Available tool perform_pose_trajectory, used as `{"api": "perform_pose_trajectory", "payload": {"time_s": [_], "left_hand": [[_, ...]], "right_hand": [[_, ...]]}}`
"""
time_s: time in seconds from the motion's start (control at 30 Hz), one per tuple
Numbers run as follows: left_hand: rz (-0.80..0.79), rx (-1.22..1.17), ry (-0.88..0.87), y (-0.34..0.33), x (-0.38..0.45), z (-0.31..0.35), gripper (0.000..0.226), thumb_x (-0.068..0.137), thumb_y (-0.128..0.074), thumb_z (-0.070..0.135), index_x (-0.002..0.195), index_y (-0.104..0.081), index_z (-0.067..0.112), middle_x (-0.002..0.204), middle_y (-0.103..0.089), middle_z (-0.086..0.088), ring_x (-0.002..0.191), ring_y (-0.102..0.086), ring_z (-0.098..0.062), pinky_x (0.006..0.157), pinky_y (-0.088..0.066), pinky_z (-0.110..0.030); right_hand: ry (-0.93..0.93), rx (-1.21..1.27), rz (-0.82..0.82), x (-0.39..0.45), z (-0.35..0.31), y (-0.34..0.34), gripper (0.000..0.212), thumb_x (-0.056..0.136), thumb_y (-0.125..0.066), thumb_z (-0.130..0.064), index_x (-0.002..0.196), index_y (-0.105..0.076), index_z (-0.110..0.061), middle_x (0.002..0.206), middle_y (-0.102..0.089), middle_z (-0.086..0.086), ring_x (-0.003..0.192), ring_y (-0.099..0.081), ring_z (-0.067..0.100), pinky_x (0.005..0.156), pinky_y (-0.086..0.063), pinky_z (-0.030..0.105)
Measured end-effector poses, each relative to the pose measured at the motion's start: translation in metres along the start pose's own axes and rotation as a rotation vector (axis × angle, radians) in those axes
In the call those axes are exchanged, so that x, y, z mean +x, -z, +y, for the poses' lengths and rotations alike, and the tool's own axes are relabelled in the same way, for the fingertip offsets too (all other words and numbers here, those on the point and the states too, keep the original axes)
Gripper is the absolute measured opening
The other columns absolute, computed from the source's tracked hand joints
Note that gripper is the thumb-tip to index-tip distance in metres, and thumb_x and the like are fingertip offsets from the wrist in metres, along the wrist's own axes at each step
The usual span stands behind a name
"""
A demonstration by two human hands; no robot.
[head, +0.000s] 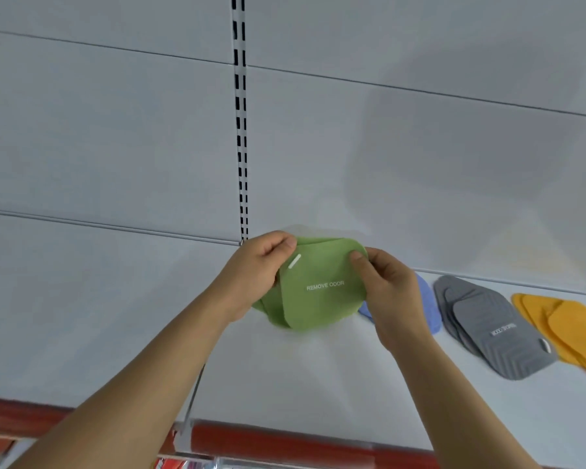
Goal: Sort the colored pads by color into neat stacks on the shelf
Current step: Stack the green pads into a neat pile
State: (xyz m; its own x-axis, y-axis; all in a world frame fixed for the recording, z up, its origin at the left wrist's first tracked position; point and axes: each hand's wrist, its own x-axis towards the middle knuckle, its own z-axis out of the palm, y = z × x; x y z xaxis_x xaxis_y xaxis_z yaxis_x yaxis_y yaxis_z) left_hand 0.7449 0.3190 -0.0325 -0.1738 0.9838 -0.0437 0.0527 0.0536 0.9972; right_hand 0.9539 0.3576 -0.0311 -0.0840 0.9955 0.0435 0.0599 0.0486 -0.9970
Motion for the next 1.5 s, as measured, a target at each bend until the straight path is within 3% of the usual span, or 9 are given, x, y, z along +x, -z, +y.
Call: {"api": "perform_pose_trajectory", "payload": {"time_s": [0.17, 0.27, 0.4, 0.53, 0.63, 0.87, 1.07, 1.23, 1.5], "left_hand": [[-0.006, -0.192, 0.027, -0.006, -0.011, 0.001, 0.028, 0.107, -0.056, 0.036, 0.114, -0.075, 0.017, 0.118, -0.074, -0.021, 0.111, -0.071, -0.040, 0.106, -0.050, -0.064], [-0.044, -0.165, 0.043, -0.008, -0.023, -0.009, 0.035, 0.107, -0.051, 0.047, 0.122, -0.073, 0.024, 0.124, -0.073, -0.016, 0.123, -0.066, -0.041, 0.111, -0.046, -0.064], [-0.080, 0.032, -0.099, -0.009, -0.028, -0.019, 0.029, 0.099, -0.058, 0.046, 0.121, -0.067, 0.029, 0.114, -0.074, -0.009, 0.112, -0.067, -0.035, 0.103, -0.052, -0.060], [0.018, 0.113, -0.189, -0.014, -0.032, -0.019, 0.020, 0.099, -0.055, 0.038, 0.115, -0.065, 0.031, 0.101, -0.075, 0.003, 0.098, -0.071, -0.020, 0.089, -0.055, -0.042], [0.074, 0.184, -0.251, -0.004, -0.036, -0.018, 0.021, 0.100, -0.054, 0.042, 0.114, -0.066, 0.032, 0.097, -0.075, 0.000, 0.094, -0.070, -0.025, 0.086, -0.056, -0.046], [0.249, 0.290, -0.204, 0.079, -0.046, -0.018, 0.033, 0.093, -0.057, 0.050, 0.116, -0.069, 0.029, 0.101, -0.077, 0.006, 0.097, -0.072, -0.019, 0.093, -0.056, -0.048], [0.323, 0.312, -0.152, 0.117, -0.055, -0.019, 0.027, 0.094, -0.061, 0.044, 0.115, -0.072, 0.032, 0.105, -0.078, 0.007, 0.102, -0.073, -0.018, 0.097, -0.057, -0.050], [0.302, 0.262, -0.144, 0.110, -0.055, -0.014, 0.026, 0.095, -0.063, 0.040, 0.118, -0.073, 0.032, 0.109, -0.079, 0.004, 0.105, -0.073, -0.021, 0.098, -0.057, -0.051], [0.313, 0.261, -0.103, 0.103, -0.046, -0.007, 0.018, 0.105, -0.061, 0.030, 0.118, -0.071, 0.038, 0.110, -0.077, 0.012, 0.107, -0.072, -0.013, 0.100, -0.056, -0.046]], "right_hand": [[0.029, 0.162, 0.124, -0.016, -0.006, -0.004, 0.018, 0.098, -0.068, -0.016, 0.089, -0.079, -0.028, 0.088, -0.080, -0.013, 0.085, -0.071, -0.003, 0.075, -0.052, 0.012], [-0.005, 0.152, 0.161, -0.026, 0.001, -0.008, 0.020, 0.100, -0.067, -0.023, 0.090, -0.081, -0.032, 0.095, -0.080, -0.011, 0.098, -0.072, 0.006, 0.088, -0.054, 0.025], [0.041, 0.075, 0.173, -0.036, 0.005, -0.010, 0.026, 0.101, -0.066, -0.023, 0.085, -0.080, -0.039, 0.090, -0.078, 0.000, 0.086, -0.067, 0.007, 0.083, -0.052, 0.025], [0.108, 0.106, 0.127, -0.040, 0.004, -0.012, 0.028, 0.100, -0.066, -0.010, 0.112, -0.072, -0.034, 0.097, -0.078, -0.008, 0.091, -0.071, 0.008, 0.079, -0.053, 0.019], [0.187, 0.050, 0.094, -0.044, 0.003, -0.015, 0.039, 0.099, -0.066, -0.007, 0.127, -0.061, -0.034, 0.088, -0.072, -0.003, 0.080, -0.066, 0.010, 0.074, -0.053, 0.019], [0.148, -0.552, -0.044, -0.005, 0.019, -0.009, 0.018, 0.101, -0.061, -0.024, 0.113, -0.074, -0.026, 0.102, -0.075, -0.015, 0.096, -0.069, 0.003, 0.092, -0.056, 0.034], [0.066, -1.128, -0.292, 0.016, 0.027, -0.032, 0.054, 0.088, -0.067, -0.052, 0.132, -0.063, -0.021, 0.125, -0.063, 0.004, 0.122, -0.054, 0.032, 0.096, -0.049, 0.040], [-0.141, -1.149, -0.271, 0.040, 0.023, -0.046, 0.063, 0.066, -0.074, -0.062, 0.108, -0.062, -0.018, 0.109, -0.067, 0.004, 0.107, -0.063, 0.031, 0.087, -0.055, 0.038], [0.034, -0.867, -0.147, 0.032, 0.004, -0.036, 0.008, 0.092, -0.064, -0.023, 0.087, -0.067, -0.017, 0.076, -0.066, 0.001, 0.078, -0.062, 0.028, 0.063, -0.049, 0.034]]}}
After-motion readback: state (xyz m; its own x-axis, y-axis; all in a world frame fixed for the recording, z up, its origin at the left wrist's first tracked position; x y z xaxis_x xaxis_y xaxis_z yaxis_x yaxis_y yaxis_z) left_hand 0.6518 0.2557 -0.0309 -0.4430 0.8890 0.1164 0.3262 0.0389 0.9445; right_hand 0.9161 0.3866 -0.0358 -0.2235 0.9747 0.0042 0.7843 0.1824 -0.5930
